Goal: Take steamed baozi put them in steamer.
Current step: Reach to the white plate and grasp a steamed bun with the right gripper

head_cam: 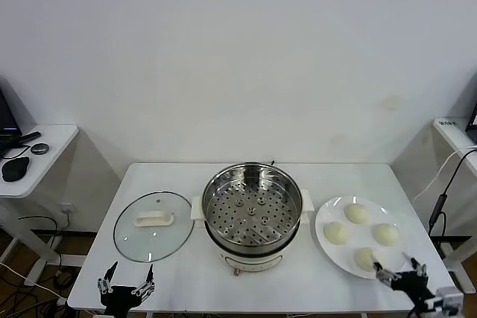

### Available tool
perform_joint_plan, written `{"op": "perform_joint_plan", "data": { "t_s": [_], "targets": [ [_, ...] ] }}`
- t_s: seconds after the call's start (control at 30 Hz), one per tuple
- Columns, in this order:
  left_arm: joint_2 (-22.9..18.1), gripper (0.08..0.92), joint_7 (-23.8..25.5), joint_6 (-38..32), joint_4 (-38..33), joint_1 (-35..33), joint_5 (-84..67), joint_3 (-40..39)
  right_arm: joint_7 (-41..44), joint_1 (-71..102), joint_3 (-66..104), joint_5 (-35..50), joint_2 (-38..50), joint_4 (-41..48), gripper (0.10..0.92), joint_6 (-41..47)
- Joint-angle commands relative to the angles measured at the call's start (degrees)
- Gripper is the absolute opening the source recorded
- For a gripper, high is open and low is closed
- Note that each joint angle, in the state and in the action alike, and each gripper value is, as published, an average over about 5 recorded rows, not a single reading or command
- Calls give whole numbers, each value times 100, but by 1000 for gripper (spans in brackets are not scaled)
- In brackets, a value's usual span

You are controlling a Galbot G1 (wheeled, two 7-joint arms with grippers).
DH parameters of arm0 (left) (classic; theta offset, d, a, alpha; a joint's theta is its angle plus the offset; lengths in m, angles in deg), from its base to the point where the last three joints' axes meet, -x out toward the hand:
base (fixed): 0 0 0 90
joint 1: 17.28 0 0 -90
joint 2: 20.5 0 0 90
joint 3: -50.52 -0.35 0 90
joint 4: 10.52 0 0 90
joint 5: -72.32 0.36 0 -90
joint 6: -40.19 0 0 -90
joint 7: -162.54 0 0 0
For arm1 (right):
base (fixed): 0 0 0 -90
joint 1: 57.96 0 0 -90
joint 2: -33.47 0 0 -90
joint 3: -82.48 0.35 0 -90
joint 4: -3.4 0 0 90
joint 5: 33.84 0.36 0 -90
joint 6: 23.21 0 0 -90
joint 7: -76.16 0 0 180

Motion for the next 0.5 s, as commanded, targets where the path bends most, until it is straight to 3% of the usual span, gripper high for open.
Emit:
{"op": "perform_joint_plan", "data": {
  "t_s": [0.03, 0.17, 0.3, 0.5],
  "targets": [
    [-47, 823, 3, 20, -10, 35, 102, 16, 1120, -1420, 121, -1294, 1542, 731, 823, 144],
    [-76, 823, 8, 20, 2, 51, 122, 25, 1740, -2335, -429, -2046, 2581, 1380, 823, -247],
    [-108, 823, 4, 16, 19, 59, 117, 63, 3129, -3530, -1303, -2746, 3475, 2090, 823, -476],
    [-122, 823, -16, 11, 46, 49, 97, 184, 4904, -5642, -3560, -3477, 3998, 2995, 823, -900]
  ]
}}
